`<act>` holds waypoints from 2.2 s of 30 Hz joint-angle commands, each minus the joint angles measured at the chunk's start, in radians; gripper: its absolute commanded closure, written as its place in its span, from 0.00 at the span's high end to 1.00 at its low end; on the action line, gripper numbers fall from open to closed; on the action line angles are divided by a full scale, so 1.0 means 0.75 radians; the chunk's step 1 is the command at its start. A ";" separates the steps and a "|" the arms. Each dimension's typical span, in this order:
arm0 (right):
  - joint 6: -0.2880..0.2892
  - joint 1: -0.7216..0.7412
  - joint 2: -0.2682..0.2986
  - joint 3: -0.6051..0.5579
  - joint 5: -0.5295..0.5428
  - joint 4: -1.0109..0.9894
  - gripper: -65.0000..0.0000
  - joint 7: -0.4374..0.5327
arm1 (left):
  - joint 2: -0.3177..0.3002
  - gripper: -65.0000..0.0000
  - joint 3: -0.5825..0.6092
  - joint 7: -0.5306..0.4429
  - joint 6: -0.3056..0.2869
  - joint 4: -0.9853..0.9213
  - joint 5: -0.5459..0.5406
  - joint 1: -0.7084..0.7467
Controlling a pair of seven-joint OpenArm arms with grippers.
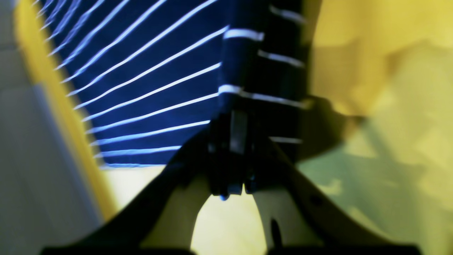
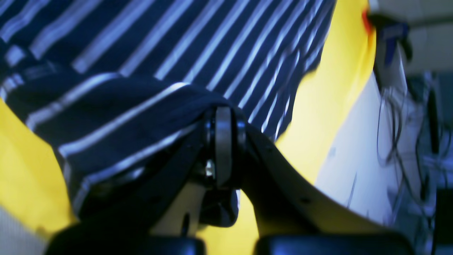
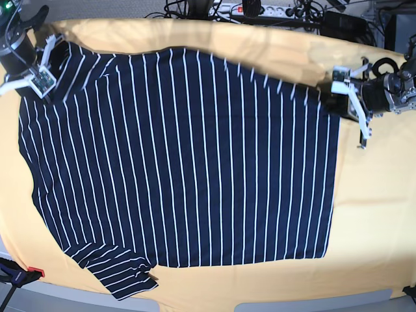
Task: Fold the T-shirt properly
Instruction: 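Drag the shirt edge toward the table center with both grippers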
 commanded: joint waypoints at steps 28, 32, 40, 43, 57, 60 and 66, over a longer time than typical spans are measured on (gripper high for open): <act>0.104 0.756 0.156 -0.419 0.120 -0.466 0.00 0.104 | 0.225 0.00 -0.016 -0.002 0.241 -0.196 0.020 -0.192; 0.121 0.864 0.166 -0.497 0.119 -0.583 0.00 0.115 | 0.225 0.00 -0.016 -0.018 0.241 -0.246 0.021 -0.196; 0.121 1.091 0.165 -0.644 0.121 -0.780 0.00 0.117 | 0.227 0.00 -0.016 -0.038 0.315 -0.316 0.017 -0.209; 0.091 1.146 0.161 -0.662 0.120 -0.826 0.00 0.118 | 0.251 0.00 -0.016 -0.083 0.308 -0.342 -0.053 -0.245; 0.037 1.212 0.161 -0.661 0.114 -0.868 0.00 0.111 | 0.348 0.00 -0.016 -0.107 0.209 -0.349 -0.083 -0.333; 0.017 1.237 0.155 -0.661 0.114 -0.912 0.00 0.123 | 0.350 0.00 -0.016 -0.102 0.210 -0.349 -0.084 -0.341; -0.038 1.245 0.154 -0.661 0.114 -0.947 0.00 0.163 | 0.350 0.00 -0.016 -0.102 0.209 -0.349 -0.084 -0.344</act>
